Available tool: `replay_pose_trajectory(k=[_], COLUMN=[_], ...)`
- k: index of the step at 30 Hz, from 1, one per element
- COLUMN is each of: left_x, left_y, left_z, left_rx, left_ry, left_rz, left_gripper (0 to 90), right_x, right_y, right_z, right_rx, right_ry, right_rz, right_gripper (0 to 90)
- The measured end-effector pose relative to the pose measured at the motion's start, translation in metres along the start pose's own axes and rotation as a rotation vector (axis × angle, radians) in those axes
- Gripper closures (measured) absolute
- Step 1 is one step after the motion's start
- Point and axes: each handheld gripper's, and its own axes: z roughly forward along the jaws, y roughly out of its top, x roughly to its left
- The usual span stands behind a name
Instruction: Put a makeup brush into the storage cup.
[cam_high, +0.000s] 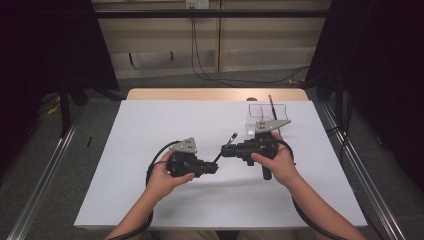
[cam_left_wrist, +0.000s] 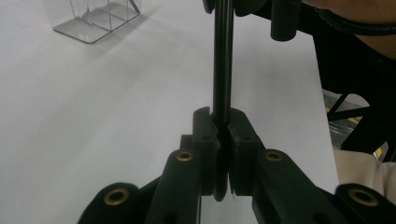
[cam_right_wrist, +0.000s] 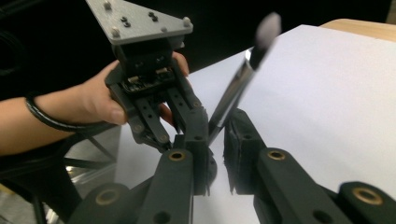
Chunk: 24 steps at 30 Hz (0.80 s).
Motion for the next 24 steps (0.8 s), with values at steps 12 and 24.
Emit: replay_pose_trajectory(k=[12, 24], left_x=[-0.001, -0.001], left_y=[0.003, 0.002], left_z=[0.015, 0.023], left_rx=[-0.005, -0.037], left_ry=[-0.004, -0.026], left_rz=[-0.030, -0.055], left_gripper=[82.4, 78.1], right_x=[-0.001, -0.003], right_y=[0.002, 0.002], right_z=[0.001, 0.002], right_rx=[-0.020, -0.035], right_ry=[0.035, 0.019], right_rz=[0.047, 0.056], right_gripper=[84.7, 84.8])
